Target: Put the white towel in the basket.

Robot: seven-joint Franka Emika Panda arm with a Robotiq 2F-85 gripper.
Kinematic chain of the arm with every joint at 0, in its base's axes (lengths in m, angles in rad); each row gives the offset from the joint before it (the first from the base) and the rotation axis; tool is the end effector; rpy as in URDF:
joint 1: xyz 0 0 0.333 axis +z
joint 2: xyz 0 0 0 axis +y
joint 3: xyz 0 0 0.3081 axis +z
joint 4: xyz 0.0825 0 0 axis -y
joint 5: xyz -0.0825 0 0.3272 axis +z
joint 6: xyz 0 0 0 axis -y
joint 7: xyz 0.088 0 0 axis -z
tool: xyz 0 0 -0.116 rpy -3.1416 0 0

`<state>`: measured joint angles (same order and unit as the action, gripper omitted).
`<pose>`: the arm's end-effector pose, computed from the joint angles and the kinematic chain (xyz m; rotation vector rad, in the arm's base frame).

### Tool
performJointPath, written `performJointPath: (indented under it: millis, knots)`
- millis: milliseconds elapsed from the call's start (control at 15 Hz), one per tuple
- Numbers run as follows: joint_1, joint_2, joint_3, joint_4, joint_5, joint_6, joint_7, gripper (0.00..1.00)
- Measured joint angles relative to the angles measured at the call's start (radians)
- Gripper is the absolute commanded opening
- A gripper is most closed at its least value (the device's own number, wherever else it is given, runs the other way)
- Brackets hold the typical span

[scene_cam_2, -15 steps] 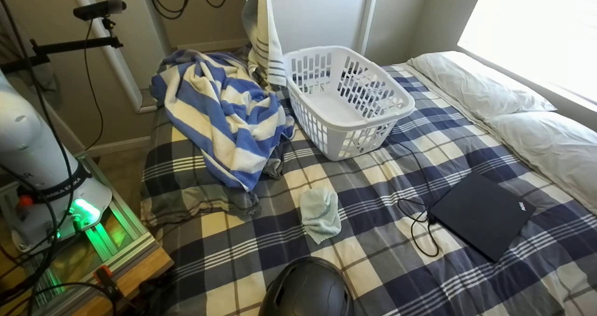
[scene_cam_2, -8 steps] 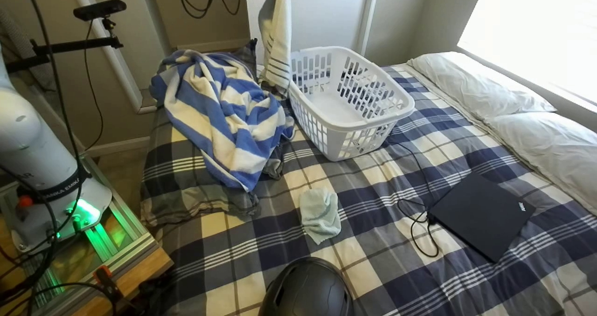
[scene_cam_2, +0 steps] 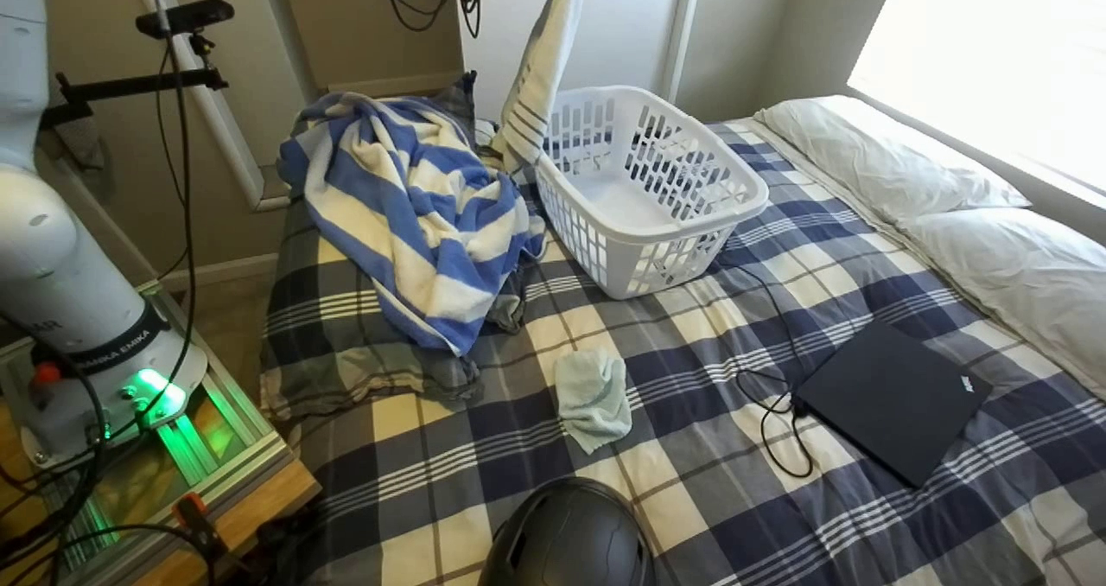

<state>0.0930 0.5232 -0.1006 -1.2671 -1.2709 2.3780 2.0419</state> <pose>0.7024 -0.0018 0.5337 1.9374 -1.4559 1.7175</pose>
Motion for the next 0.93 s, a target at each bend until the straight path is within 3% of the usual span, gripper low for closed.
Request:
performJointPath:
  millis: [600, 933]
  knots:
    - [-0.052, 0.202, -0.048, 0.403, 0.179, -0.301, 0.046, 0.01]
    - [-0.040, 0.342, -0.097, 0.592, 0.203, -0.414, 0.190, 0.01]
